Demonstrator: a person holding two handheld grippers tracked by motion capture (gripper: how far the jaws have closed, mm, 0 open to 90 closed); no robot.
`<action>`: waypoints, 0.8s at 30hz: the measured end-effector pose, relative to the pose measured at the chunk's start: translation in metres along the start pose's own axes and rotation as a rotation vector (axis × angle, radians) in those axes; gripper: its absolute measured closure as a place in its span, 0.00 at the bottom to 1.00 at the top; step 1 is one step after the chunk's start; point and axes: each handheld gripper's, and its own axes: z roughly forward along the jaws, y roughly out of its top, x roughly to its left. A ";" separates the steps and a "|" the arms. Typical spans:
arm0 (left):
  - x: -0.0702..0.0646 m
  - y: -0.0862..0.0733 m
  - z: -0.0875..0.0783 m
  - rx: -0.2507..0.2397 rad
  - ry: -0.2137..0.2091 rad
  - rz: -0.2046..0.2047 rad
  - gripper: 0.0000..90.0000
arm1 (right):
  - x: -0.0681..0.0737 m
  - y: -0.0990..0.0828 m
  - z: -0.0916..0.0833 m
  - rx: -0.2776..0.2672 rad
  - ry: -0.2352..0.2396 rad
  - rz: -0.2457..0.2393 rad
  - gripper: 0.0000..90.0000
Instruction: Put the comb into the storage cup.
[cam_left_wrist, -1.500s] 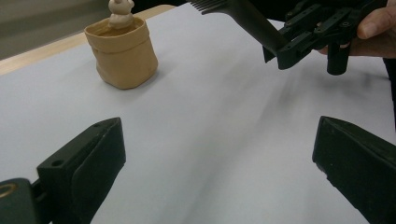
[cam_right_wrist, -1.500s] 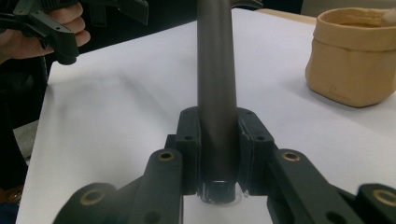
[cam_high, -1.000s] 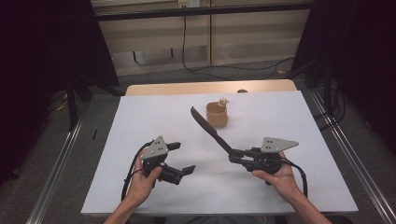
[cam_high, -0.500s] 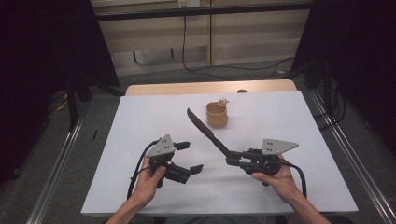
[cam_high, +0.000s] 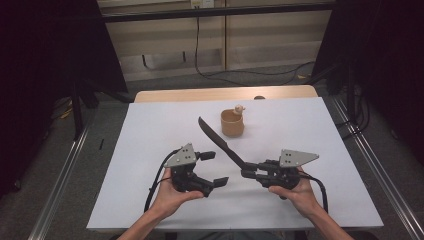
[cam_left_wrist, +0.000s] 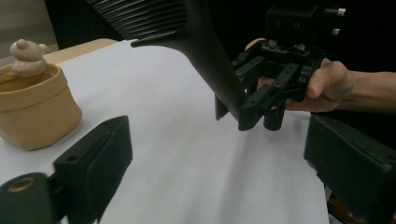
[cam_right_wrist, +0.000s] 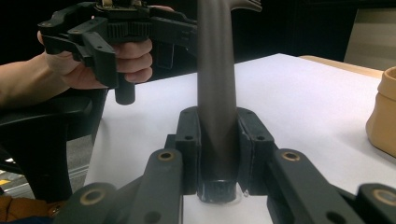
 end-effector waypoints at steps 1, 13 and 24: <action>0.000 0.000 0.001 -0.003 -0.001 -0.003 0.12 | 0.000 0.000 0.000 0.000 0.002 -0.003 0.80; -0.001 0.007 0.020 -0.043 -0.016 -0.005 0.41 | 0.002 0.000 0.000 -0.003 0.010 -0.006 0.80; 0.002 0.009 0.024 -0.098 -0.022 -0.049 0.61 | 0.002 0.000 0.001 0.000 0.011 -0.006 0.80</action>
